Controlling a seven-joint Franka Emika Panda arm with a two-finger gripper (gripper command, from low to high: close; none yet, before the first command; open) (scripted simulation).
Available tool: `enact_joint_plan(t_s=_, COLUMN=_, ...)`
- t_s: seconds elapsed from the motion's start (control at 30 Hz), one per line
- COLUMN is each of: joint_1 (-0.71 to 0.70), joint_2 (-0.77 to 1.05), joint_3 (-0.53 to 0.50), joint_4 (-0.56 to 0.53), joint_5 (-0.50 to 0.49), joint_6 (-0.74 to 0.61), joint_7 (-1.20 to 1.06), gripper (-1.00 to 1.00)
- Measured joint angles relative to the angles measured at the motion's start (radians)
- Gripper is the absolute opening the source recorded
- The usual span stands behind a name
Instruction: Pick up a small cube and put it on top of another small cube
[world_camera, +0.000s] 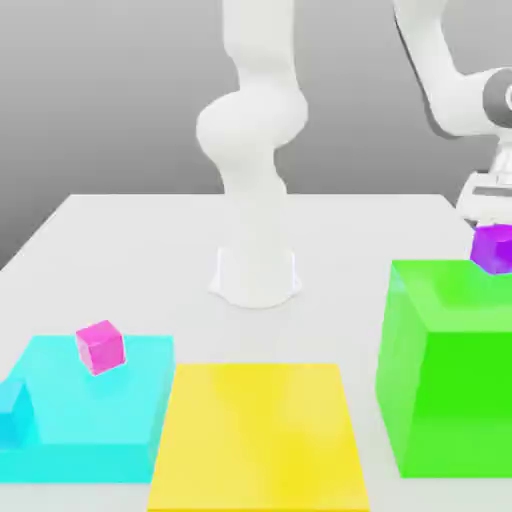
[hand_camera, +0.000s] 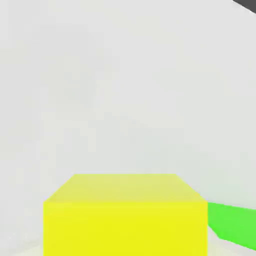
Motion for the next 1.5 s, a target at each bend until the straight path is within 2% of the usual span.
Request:
enact_joint_plan(t_s=0.1, joint_1=0.060, joint_2=0.019, joint_3=0.023, joint_4=0.081, joint_5=-0.072, joint_6=-0.090, joint_7=-0.138, gripper=-1.00)
enact_joint_plan(t_s=0.17, joint_1=0.036, joint_2=0.024, joint_3=0.010, joint_4=0.120, joint_5=-0.112, joint_6=-0.139, joint_7=-0.226, gripper=-1.00)
enact_joint_plan(t_s=0.47, joint_1=-0.306, joint_2=-0.018, joint_3=-0.158, joint_4=0.193, joint_5=-0.228, joint_6=-0.279, joint_7=-0.575, gripper=-1.00)
enact_joint_plan(t_s=0.63, joint_1=-0.522, joint_2=-0.083, joint_3=-0.241, joint_4=0.122, joint_5=-0.163, joint_6=-0.216, joint_7=-0.572, gripper=-1.00)
enact_joint_plan(t_s=0.83, joint_1=-0.704, joint_2=-0.169, joint_3=-0.372, joint_4=0.021, joint_5=-0.058, joint_6=-0.114, joint_7=-0.550, gripper=-1.00)
enact_joint_plan(t_s=1.43, joint_1=-1.160, joint_2=-0.416, joint_3=-0.947, joint_4=-0.283, joint_5=0.288, joint_6=0.202, joint_7=-0.504, gripper=-1.00)
enact_joint_plan(t_s=1.5, joint_1=-1.174, joint_2=-0.427, joint_3=-0.982, joint_4=-0.317, joint_5=0.332, joint_6=0.250, joint_7=-0.490, gripper=-1.00)
